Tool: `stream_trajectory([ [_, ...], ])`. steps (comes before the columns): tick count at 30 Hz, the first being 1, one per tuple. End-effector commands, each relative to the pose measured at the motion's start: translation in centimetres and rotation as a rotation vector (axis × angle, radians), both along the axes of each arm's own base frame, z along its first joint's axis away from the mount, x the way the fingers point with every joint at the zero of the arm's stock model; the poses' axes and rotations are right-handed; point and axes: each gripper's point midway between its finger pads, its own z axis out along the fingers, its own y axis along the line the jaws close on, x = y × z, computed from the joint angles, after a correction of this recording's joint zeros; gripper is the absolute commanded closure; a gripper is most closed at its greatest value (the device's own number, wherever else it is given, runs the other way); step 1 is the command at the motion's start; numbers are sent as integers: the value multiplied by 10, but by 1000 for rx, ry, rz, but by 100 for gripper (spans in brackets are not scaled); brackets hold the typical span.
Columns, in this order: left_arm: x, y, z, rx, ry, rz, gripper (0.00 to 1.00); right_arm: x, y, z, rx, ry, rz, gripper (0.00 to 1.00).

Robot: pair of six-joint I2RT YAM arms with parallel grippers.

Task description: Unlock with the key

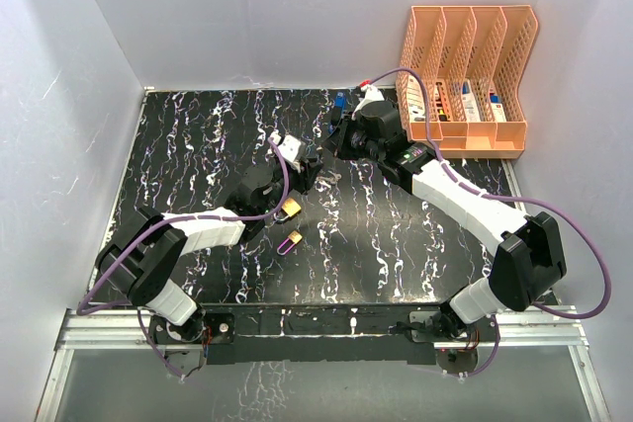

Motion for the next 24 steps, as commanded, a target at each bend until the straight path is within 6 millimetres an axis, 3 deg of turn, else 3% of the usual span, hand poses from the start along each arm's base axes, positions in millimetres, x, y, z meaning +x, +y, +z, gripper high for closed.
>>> stream_trajectory([
  [1, -9, -3, 30, -63, -59, -35, 75, 6, -1, 11, 24, -37, -18, 100],
  [24, 3, -16, 41, -84, -92, -46, 83, 6, 0, 12, 27, -36, -13, 100],
])
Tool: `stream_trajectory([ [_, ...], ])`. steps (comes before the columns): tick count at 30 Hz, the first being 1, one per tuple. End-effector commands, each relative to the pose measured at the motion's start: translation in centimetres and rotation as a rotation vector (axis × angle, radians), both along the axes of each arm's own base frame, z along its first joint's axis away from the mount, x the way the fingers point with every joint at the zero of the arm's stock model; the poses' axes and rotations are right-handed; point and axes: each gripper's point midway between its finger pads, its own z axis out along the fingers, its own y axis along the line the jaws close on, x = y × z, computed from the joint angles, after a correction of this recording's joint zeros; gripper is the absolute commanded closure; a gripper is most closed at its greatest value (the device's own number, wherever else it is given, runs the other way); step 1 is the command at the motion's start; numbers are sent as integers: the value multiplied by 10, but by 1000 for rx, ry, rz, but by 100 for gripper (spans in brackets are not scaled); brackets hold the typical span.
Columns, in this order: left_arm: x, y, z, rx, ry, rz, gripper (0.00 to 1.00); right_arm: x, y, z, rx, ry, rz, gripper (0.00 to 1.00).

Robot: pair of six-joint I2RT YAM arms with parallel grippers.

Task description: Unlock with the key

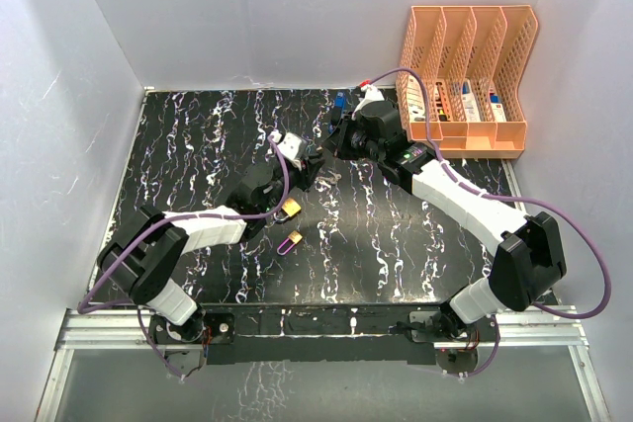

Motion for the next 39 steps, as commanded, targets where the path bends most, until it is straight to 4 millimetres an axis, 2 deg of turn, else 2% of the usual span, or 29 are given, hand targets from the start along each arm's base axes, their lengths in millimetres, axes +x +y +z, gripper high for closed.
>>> stream_trajectory([
  [1, 2, -11, 29, -57, -65, -27, 83, 6, 1, 12, 27, -37, -12, 100],
  [12, 0, -5, 29, -51, -66, -12, 100, 7, -1, 11, 23, -37, -19, 100],
  [19, -2, 0, 28, -26, -49, -1, 100, 10, -6, 6, 0, -34, -41, 100],
  [27, -7, 4, 15, 37, 20, 1, 100, 10, -9, 2, -13, -32, -44, 100],
  [33, -8, 3, 15, 49, 24, -8, 98, 10, -6, 4, -10, -34, -31, 100],
  [39, -7, 2, 16, 54, 21, -11, 100, 10, -5, 6, -7, -39, -23, 100],
])
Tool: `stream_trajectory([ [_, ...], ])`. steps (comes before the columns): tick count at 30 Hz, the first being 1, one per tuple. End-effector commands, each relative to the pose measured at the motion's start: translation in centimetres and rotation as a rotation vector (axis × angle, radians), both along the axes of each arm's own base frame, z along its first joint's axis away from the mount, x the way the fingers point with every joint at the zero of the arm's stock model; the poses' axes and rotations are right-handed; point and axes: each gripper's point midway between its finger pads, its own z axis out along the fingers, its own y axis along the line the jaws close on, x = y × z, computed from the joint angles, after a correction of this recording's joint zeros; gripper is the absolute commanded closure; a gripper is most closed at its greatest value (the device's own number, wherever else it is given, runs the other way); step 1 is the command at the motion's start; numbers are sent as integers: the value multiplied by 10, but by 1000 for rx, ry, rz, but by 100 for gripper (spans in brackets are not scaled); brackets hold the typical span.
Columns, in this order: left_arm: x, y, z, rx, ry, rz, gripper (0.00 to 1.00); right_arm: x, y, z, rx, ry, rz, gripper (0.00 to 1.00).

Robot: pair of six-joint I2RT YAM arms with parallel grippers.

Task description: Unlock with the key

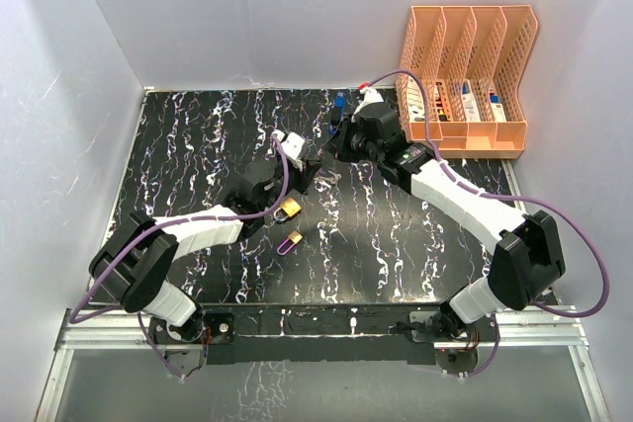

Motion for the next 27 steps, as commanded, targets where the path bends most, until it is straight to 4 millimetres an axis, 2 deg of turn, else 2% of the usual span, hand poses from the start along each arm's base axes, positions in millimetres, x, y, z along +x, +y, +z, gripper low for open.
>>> stream_trajectory([
  [1, 0, -2, 25, -14, -43, -12, 100, 10, -1, 16, 22, -61, -12, 100],
  [7, 1, -5, 32, 18, -27, -33, 100, 9, -6, 13, 6, -63, -24, 100],
  [13, -6, -14, 30, 65, 64, -165, 100, 7, -19, 12, -29, -76, -56, 100],
  [19, -6, -10, 32, 96, 137, -237, 100, 7, -41, 18, -44, -105, -96, 82],
  [23, -3, -2, 33, 105, 183, -272, 100, 6, -56, 27, -62, -162, -93, 78],
  [27, -5, 4, 35, 78, 217, -339, 100, 2, -58, 39, -46, -257, -28, 73],
])
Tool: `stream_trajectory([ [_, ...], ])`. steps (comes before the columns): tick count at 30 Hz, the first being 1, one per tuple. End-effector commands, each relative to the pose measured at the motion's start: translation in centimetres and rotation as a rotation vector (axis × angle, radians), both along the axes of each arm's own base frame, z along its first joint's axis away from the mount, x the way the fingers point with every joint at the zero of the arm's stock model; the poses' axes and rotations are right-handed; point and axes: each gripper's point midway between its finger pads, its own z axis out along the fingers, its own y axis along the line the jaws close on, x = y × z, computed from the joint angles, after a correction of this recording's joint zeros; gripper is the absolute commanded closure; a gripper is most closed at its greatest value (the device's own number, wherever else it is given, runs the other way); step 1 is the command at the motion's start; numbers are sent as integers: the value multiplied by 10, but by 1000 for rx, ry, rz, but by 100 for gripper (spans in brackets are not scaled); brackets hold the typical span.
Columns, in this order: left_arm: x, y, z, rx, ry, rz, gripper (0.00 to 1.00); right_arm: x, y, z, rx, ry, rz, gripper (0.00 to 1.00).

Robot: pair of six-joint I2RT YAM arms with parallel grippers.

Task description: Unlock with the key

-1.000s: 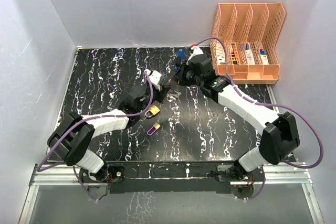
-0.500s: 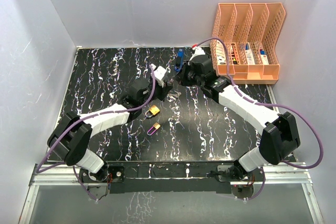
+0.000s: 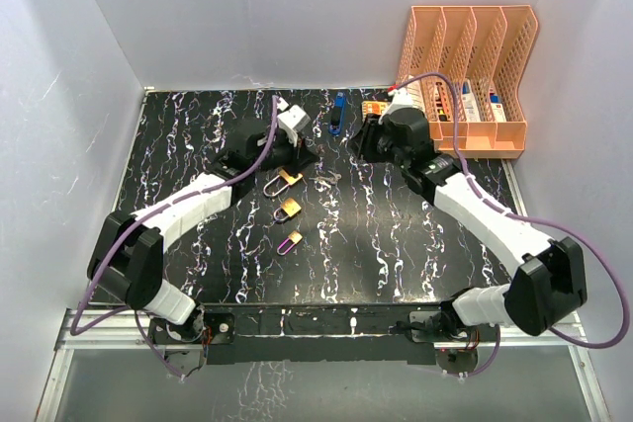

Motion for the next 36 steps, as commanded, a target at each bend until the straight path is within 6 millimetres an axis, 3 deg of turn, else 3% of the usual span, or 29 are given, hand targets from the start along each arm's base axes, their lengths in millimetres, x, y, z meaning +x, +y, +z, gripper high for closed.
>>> stream_trajectory([
  [1, -12, 1, 15, -40, 45, -130, 100, -1, -4, 37, 25, -180, 77, 70],
  [3, -14, 2, 16, -43, 58, -168, 100, -4, -4, 43, 44, -229, 120, 60],
  [8, -21, -5, 14, -19, 101, -268, 100, -15, 0, 48, 118, -303, 267, 52],
  [19, -36, -15, 10, -7, 214, -425, 100, -22, 16, 45, 164, -349, 433, 51],
  [36, -42, -26, 22, -64, 246, -535, 100, -23, 33, 23, 194, -306, 552, 57],
])
